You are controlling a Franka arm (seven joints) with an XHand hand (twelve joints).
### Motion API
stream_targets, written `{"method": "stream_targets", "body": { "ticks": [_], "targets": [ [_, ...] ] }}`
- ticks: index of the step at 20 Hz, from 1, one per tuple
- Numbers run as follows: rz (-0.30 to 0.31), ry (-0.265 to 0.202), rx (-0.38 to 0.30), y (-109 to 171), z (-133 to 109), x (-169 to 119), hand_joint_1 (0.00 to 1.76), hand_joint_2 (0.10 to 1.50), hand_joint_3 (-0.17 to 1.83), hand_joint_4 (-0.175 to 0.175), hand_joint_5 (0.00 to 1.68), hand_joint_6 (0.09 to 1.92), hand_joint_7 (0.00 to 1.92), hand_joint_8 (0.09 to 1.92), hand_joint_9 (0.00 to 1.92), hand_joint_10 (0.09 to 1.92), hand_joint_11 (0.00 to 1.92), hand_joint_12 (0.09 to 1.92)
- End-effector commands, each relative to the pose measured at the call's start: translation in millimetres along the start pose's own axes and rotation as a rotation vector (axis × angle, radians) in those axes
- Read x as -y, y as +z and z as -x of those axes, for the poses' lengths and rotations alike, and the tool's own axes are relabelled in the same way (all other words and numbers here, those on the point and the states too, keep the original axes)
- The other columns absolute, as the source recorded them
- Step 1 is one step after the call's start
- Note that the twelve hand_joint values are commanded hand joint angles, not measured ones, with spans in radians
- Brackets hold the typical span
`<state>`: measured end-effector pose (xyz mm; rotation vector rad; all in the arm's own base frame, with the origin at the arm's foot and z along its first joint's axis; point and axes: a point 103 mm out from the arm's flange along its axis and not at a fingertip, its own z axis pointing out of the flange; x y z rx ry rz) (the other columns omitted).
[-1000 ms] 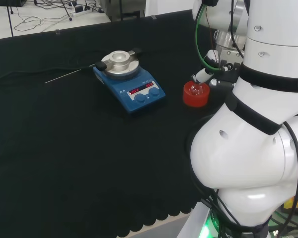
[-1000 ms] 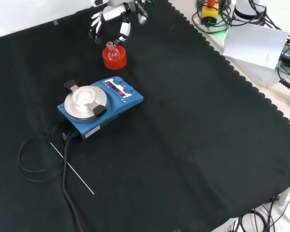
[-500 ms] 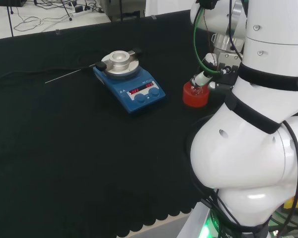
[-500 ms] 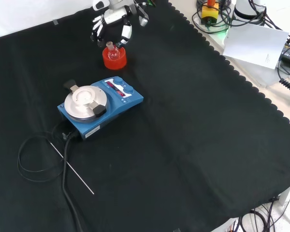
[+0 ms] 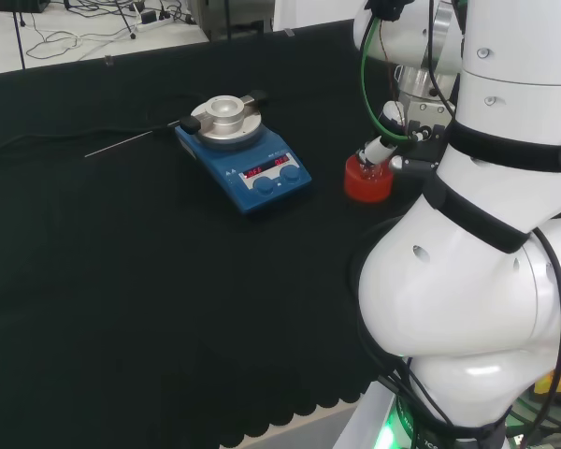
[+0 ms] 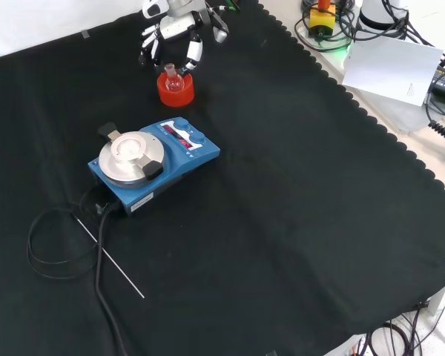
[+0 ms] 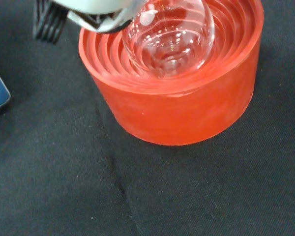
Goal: Pick up the round-bottom flask.
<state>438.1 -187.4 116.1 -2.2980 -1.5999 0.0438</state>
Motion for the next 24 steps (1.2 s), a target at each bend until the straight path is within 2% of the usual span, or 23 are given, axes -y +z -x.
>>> {"method": "stream_targets", "body": {
  "ticks": [1,5,7,8,9,12,16,19,24],
  "targets": [
    [0.002,0.005,0.008,0,1,-1,0.94,0.65,0.69,-0.088,0.85,0.72,0.26,0.68,0.45,0.68,0.01,1.43],
    [0.014,0.006,0.016,0,-1,-2,0.94,0.66,0.7,-0.096,0.89,0.75,0.26,0.68,0.46,0.68,0.02,1.43],
    [0.036,0.01,0.04,-1,-3,-2,1.01,0.82,0.47,0.057,0.99,0.88,0.28,0.69,0.49,0.68,0.05,1.43],
    [0.051,0.01,0.048,-2,-4,-1,1.04,0.85,0.44,0.087,1.03,0.9,0.31,0.69,0.52,0.66,0.07,1.42],
    [0.061,0.009,0.057,-3,-5,-1,1.06,0.84,0.47,0.095,1.06,0.92,0.33,0.68,0.54,0.65,0.1,1.41],
    [0.069,0.01,0.057,-11,-7,0,1.09,0.77,0.61,0.083,1.09,0.96,0.37,0.67,0.6,0.61,0.16,1.39],
    [0.059,0.012,0.041,-31,-12,3,1.1,0.74,0.67,0.068,1.09,0.99,0.39,0.67,0.62,0.6,0.19,1.38],
    [0.029,0.004,0.009,-50,-20,7,1.1,0.74,0.68,0.067,1.09,1.0,0.39,0.67,0.63,0.6,0.19,1.38],
    [0.05,-0.023,0.041,-84,-43,16,1.1,0.72,0.7,0.077,1.09,1.0,0.37,0.67,0.63,0.6,0.19,1.38]
  ]
}}
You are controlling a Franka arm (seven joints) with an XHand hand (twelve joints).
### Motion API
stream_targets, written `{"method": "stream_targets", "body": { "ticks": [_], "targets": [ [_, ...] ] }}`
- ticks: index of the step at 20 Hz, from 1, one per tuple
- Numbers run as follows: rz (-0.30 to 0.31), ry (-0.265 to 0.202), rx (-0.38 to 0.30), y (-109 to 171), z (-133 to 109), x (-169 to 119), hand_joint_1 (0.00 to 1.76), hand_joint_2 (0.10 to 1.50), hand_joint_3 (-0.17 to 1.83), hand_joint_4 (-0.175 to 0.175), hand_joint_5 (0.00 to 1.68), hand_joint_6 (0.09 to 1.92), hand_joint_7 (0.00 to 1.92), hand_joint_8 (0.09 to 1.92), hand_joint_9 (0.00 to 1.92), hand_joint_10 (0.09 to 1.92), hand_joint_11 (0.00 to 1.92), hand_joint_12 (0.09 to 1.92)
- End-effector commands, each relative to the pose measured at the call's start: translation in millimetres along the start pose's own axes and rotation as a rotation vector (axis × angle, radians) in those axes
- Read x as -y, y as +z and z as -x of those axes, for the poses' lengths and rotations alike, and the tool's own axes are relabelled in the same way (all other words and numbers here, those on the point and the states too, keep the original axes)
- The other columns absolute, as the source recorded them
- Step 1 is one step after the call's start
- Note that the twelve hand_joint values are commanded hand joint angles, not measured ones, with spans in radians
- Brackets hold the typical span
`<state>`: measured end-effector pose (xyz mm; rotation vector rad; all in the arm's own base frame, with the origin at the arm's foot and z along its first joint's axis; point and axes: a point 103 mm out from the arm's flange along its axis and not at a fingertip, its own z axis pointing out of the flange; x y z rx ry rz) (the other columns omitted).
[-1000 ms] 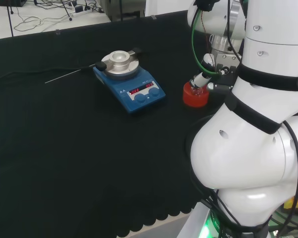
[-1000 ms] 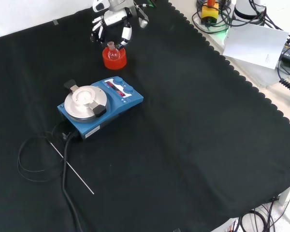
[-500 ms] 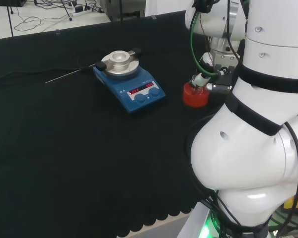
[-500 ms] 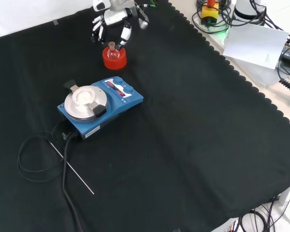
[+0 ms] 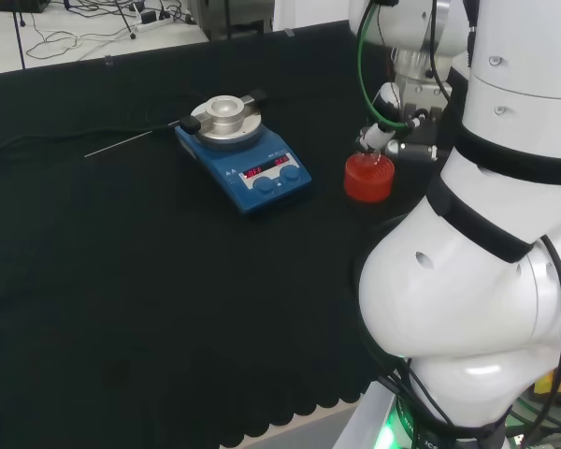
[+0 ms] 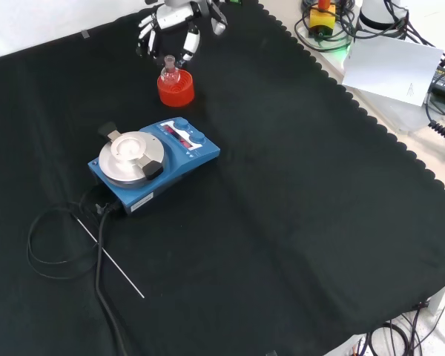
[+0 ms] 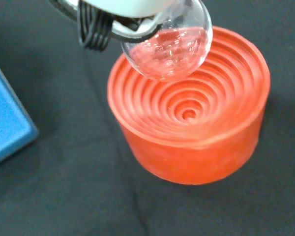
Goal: Pick up the round-bottom flask.
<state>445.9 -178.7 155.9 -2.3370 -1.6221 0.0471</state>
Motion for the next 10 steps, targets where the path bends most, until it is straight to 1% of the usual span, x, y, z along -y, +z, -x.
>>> {"method": "stream_targets", "body": {
  "ticks": [1,4,10],
  "targets": [
    [0.014,-0.032,0.017,-54,-29,8,1.1,0.72,0.7,0.078,1.09,1.0,0.37,0.67,0.63,0.6,0.19,1.38],
    [0.01,-0.05,0.028,-70,-46,9,1.1,0.72,0.71,0.08,1.1,1.0,0.37,0.67,0.63,0.6,0.19,1.39],
    [0.012,-0.109,0.048,-93,-85,3,1.1,0.71,0.73,0.086,1.1,1.0,0.37,0.67,0.63,0.6,0.19,1.39]
  ]
}}
